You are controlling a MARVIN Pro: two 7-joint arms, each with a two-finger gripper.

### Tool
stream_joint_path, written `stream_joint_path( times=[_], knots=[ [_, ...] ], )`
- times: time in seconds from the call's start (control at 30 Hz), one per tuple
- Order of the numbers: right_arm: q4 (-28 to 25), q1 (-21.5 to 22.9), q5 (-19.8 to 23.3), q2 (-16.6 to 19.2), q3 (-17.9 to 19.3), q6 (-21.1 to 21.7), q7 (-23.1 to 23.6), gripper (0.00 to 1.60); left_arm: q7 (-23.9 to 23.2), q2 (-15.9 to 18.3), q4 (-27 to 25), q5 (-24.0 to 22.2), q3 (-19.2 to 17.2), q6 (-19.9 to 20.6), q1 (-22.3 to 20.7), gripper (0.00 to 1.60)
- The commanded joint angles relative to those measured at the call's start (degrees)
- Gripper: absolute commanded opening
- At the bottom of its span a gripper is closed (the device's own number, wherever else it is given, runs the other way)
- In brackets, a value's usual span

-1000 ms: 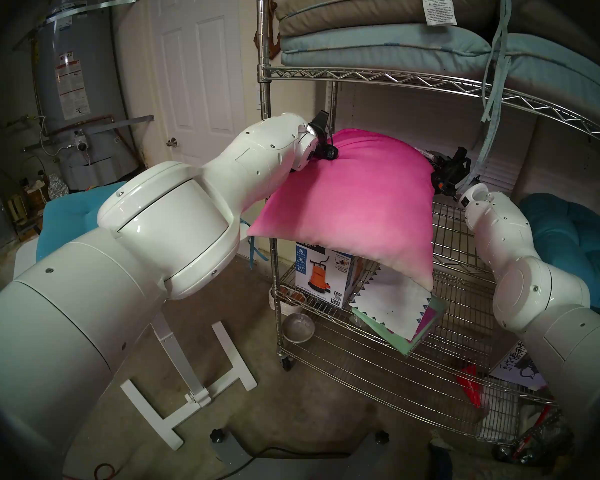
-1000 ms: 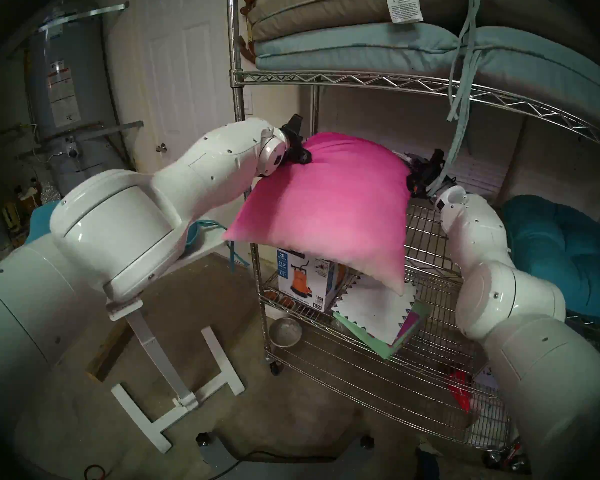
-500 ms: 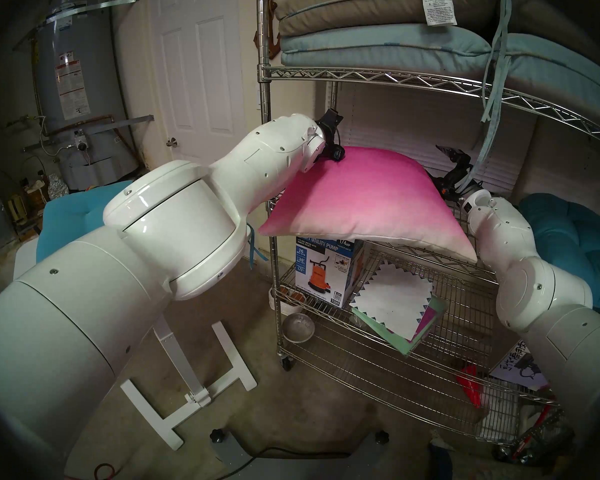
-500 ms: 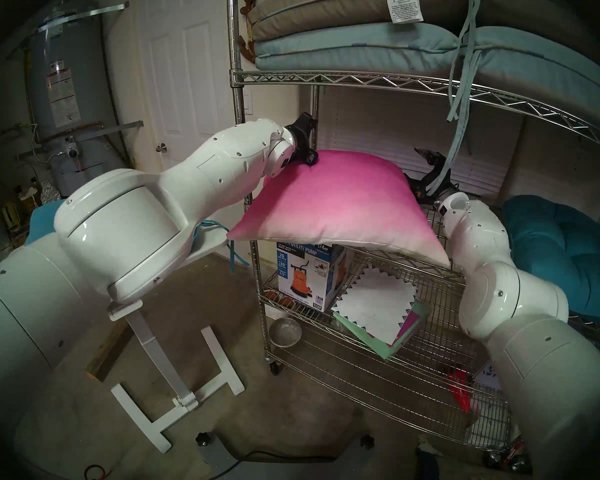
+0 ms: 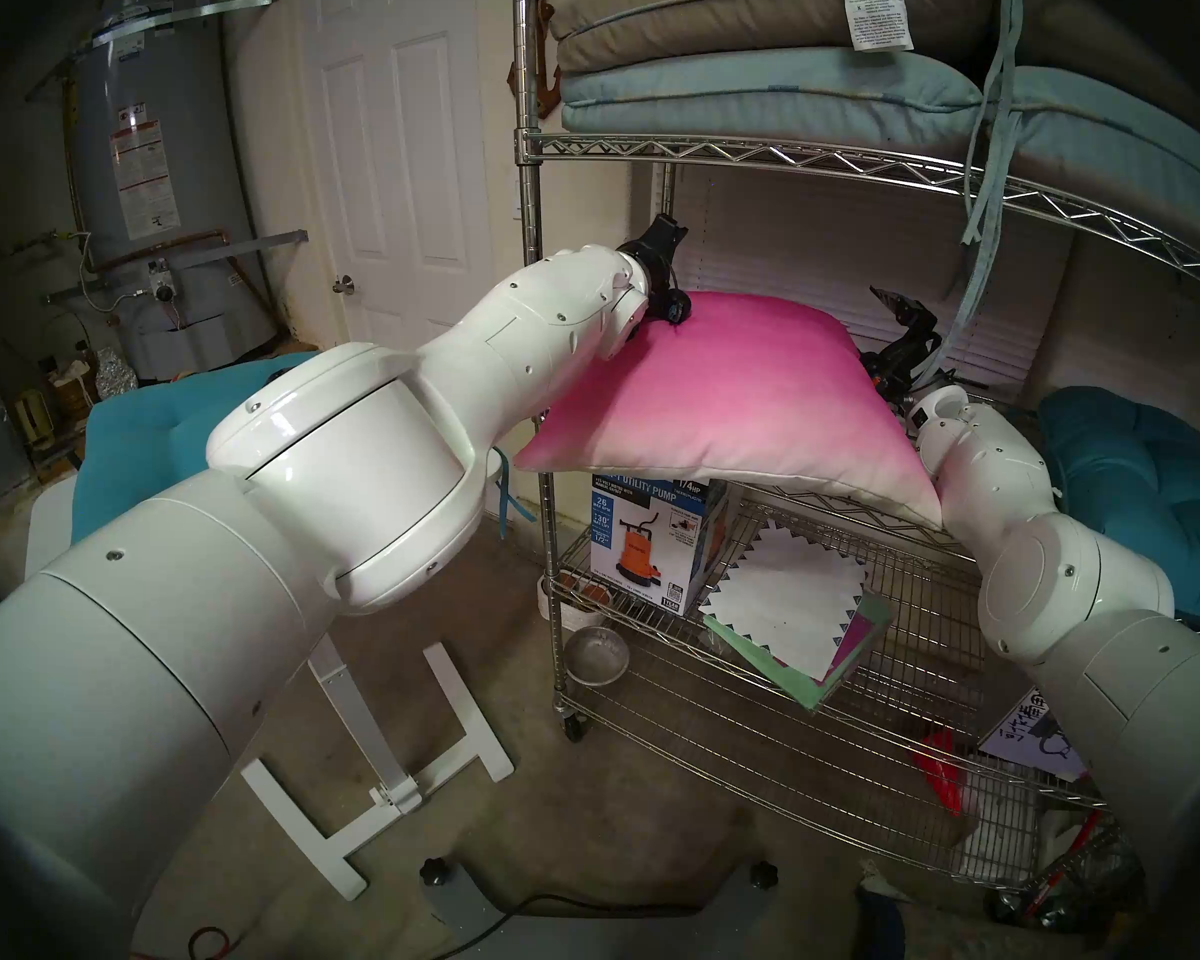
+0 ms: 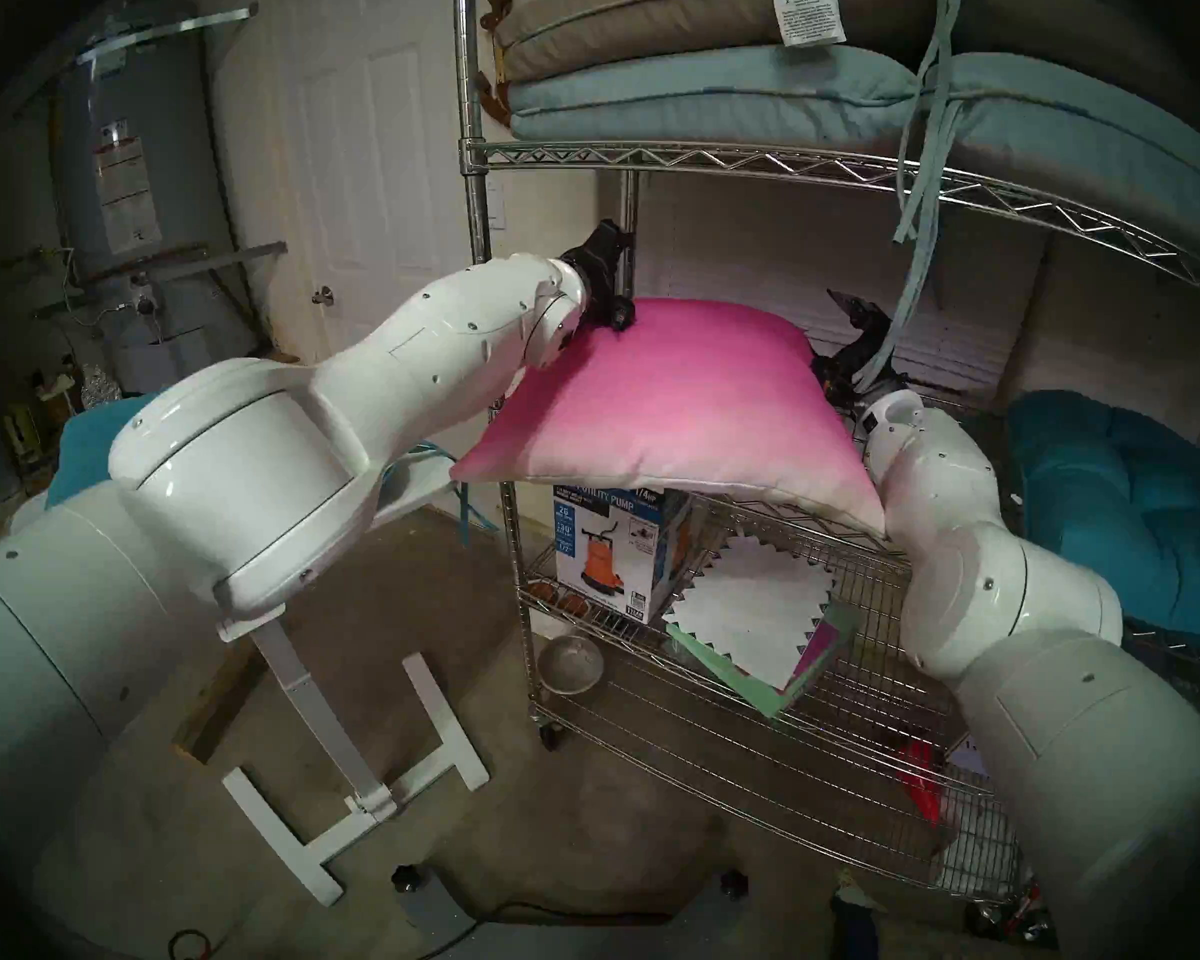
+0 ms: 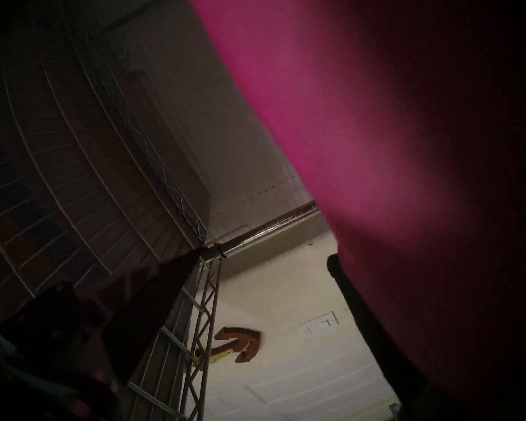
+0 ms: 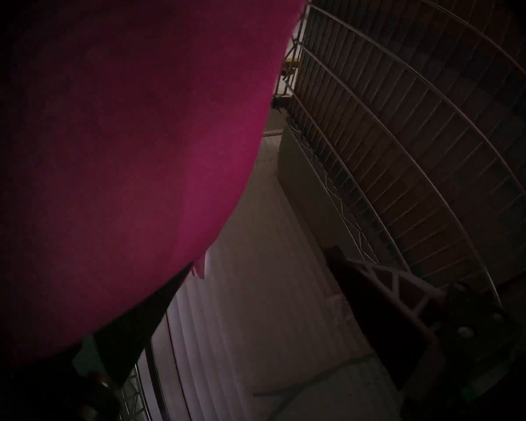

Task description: Put cushion on the shelf

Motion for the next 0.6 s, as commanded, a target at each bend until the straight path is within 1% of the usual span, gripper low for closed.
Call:
stream_joint_path(
  times=[0.0,0.23,0.4,0.57],
  knots=[
    [-3.10,3.15,3.03,-2.63,2.02,-3.04,-4.58,1.60,1.29,0.43,-1.30,-1.13,-1.48,0.67,-0.29,1.60],
    [-1.23,-0.43,4.51,-6.10,3.47,-6.22,-6.26,1.60,1.43,1.73,-0.97,-2.94,-3.34,1.17,1.53,1.60],
    [-0.92,-2.70,5.42,-6.81,4.71,-7.74,-7.84,1.60,1.56,3.36,-0.54,-4.10,-4.75,1.66,2.70,1.60],
    [-2.64,-2.61,6.13,-7.16,5.61,-9.86,-9.58,1.60,1.92,4.60,-0.67,-5.38,-6.36,2.01,3.51,1.60]
  ],
)
